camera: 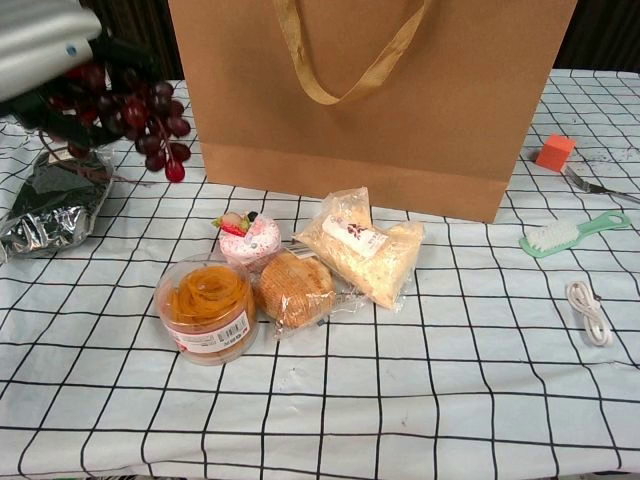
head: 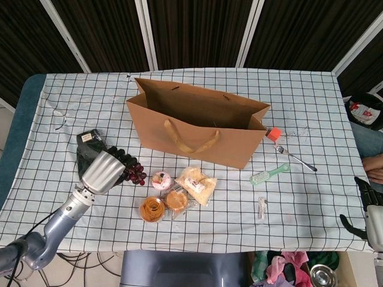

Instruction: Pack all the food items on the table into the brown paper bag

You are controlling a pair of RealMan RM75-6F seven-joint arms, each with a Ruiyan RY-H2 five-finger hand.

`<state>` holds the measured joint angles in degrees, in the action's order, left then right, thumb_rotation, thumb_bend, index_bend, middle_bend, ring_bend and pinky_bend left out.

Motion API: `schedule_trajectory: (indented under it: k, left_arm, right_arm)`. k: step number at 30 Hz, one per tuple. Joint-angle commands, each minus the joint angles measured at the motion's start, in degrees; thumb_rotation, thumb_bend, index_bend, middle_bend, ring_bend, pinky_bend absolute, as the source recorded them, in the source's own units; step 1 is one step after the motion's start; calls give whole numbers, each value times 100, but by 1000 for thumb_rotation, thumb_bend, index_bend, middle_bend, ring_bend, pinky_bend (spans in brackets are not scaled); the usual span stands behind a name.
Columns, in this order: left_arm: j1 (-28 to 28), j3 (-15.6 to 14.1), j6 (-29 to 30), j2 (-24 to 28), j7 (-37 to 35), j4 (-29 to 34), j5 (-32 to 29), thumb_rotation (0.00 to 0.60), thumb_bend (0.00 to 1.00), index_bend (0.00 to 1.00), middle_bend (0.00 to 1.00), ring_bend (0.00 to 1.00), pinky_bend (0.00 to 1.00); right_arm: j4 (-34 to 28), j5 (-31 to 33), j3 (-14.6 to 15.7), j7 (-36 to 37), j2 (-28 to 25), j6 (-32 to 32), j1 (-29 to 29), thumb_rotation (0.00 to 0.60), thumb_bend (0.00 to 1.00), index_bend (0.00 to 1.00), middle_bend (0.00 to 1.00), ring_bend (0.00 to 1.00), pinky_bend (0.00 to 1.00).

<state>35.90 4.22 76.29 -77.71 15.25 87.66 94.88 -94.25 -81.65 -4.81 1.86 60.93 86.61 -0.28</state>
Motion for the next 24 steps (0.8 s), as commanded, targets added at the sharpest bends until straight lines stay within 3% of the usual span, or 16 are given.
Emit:
schedule_trajectory:
  k: [1,5,10,12,16,20,24]
  left_arm:
    - [40,495,267,732,344,1089,31,600,514,508,600,474,535]
    - [379,999,-191,1092,637,1833,-429,600,514,514,594,474,535]
    - [974,1724,-628,1174,824,2108,-919,600,514,517,592,474,544]
    - [1310,2089,-789,1062,987,1972,-1230,600,514,518,591,474,547]
    - [1908,2537,-1227,775,1284,1512,-2034,600,514,518,590,474,547]
    - [2592,2701,-1832,368,1553,709,-2794,600,511,518,590,474,547]
    - [2976,2694,-1864,-89,1462,-19,-2822,600,505,518,590,474,547]
  right_arm:
    - [-1,34,-21,24,-17,28,-19,600,218,10,100,180,195]
    - [-15,60,-35,49,-44,64,-46,600,219,9,100,180,194]
    - [35,142,-49,59,-51,13,-45,600,219,9,100,180,194]
    - [86,214,-63,62,-52,-20,-48,600,218,9,100,180,194]
    - [150,342,-107,55,-67,-19,-72,600,218,10,100,180,195]
    - [204,506,-178,7,-91,36,-119,600,219,9,100,180,194]
    - [212,611,-219,-35,-96,50,-141,600,219,10,100,180,194]
